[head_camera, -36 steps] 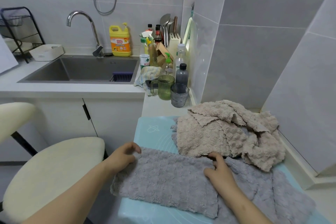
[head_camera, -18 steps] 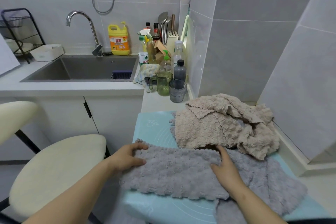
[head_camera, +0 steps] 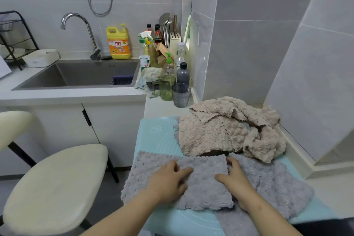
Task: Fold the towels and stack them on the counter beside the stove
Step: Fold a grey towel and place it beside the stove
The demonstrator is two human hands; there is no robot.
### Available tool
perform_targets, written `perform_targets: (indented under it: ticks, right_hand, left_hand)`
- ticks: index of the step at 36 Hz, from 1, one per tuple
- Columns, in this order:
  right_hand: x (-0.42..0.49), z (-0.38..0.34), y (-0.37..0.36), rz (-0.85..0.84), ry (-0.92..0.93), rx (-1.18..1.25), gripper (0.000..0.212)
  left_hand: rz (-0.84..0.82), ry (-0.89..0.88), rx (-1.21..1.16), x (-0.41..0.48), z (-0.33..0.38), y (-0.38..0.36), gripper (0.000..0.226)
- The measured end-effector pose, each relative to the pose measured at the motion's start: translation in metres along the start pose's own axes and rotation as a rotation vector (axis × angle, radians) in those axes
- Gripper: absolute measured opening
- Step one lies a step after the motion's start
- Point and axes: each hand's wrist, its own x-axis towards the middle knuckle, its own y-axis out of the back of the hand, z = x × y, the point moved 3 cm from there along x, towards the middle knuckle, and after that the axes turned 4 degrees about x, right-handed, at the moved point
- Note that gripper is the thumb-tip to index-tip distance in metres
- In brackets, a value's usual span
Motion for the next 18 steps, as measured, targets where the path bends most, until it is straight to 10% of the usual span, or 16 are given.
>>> perform_targets:
  ticks: [7, 14, 18]
  right_hand:
    - [-0.008, -0.018, -0.008, -0.005, 0.05, 0.129, 0.066]
    - [-0.021, -0.046, -0.043, -0.264, -0.01, 0.251, 0.051]
    - [-0.025, -0.053, -0.065, -0.381, -0.018, 0.2, 0.062]
  left_hand:
    - [-0.069, 0.022, -0.103, 0.001, 0.002, 0.003, 0.043]
    - [-0.157, 0.311, -1.472, -0.011, 0.01, 0.015, 0.044]
    - [-0.143, 0.424, -1.511, -0.015, -0.01, 0.014, 0.088]
